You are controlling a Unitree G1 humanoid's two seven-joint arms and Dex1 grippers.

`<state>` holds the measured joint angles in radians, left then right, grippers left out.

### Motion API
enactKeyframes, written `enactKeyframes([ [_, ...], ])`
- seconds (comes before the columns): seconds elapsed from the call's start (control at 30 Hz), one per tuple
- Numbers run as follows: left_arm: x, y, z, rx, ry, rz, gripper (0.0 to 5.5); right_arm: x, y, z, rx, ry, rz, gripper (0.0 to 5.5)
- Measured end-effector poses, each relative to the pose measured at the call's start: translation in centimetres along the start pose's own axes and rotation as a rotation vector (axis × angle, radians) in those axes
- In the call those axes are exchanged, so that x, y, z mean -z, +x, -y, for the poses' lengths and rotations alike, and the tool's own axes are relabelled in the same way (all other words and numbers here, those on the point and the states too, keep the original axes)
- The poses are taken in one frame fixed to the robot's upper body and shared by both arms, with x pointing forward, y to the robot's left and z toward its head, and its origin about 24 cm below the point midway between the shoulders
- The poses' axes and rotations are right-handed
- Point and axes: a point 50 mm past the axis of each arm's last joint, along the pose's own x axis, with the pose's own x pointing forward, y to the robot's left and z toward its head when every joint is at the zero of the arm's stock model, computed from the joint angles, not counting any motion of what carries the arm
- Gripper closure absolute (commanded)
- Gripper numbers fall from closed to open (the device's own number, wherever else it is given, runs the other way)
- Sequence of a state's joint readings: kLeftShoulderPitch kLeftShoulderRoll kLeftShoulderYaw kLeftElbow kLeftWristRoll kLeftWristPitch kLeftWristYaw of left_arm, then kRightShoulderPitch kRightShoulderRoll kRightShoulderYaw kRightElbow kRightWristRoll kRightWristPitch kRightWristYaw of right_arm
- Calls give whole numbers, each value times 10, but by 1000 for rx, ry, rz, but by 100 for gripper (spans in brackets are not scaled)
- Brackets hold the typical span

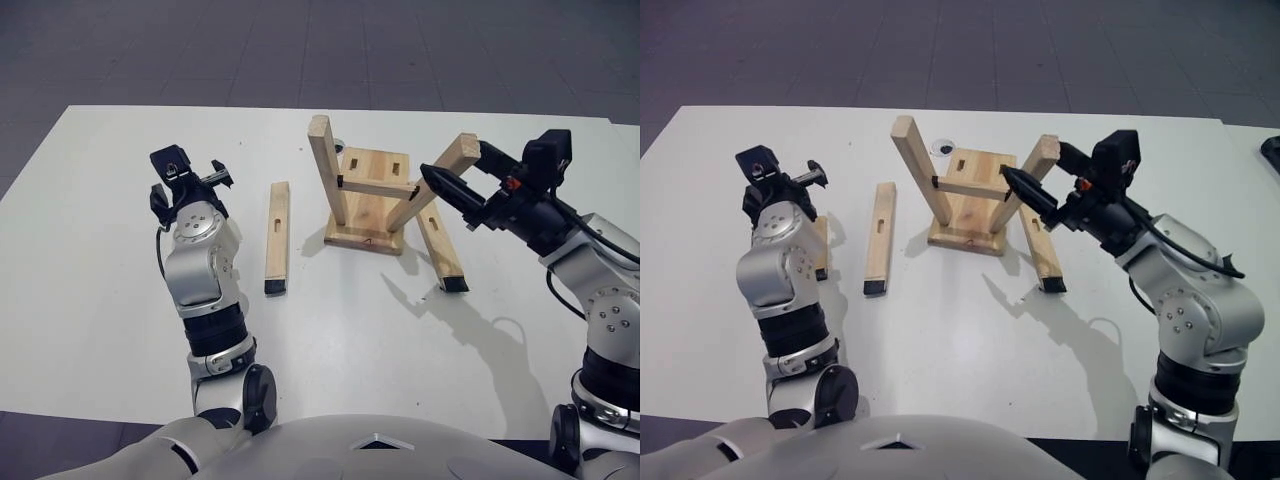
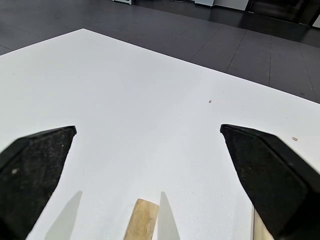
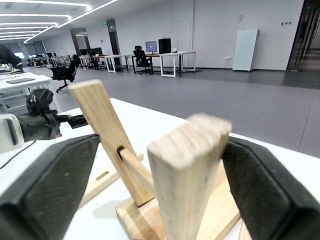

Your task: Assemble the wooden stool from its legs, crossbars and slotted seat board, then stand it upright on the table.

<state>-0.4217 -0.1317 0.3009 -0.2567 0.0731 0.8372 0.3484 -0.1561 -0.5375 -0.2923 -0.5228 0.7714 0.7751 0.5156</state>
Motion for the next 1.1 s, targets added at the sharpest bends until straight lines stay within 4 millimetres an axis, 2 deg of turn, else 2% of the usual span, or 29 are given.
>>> enactKeyframes([
  [0.13,1,0,0,1,3,-5,10,5,1,4,20,20,5,258],
  [0.3,4,2,2,3,9,-16,10,6,1,10,-141,-1,-31,326],
  [0.43,8,4,4,8,11,-33,10,-6,8,30,-292,-86,-113,331],
  [0.6,11,7,7,22,13,-49,10,-16,16,45,-471,-205,-191,333],
  [0.8,6,10,10,42,33,-32,10,-26,31,68,-510,-324,-249,334],
  [0.83,6,10,11,45,34,-32,10,-27,33,71,-499,-338,-257,298],
  [0.93,7,9,15,62,46,-35,10,-28,41,83,-446,-379,-302,258],
  [1.0,8,9,17,69,52,-37,10,-28,40,83,-460,-351,-296,225],
  [1.1,8,8,18,71,54,-37,10,-51,36,77,-491,-311,-166,184],
])
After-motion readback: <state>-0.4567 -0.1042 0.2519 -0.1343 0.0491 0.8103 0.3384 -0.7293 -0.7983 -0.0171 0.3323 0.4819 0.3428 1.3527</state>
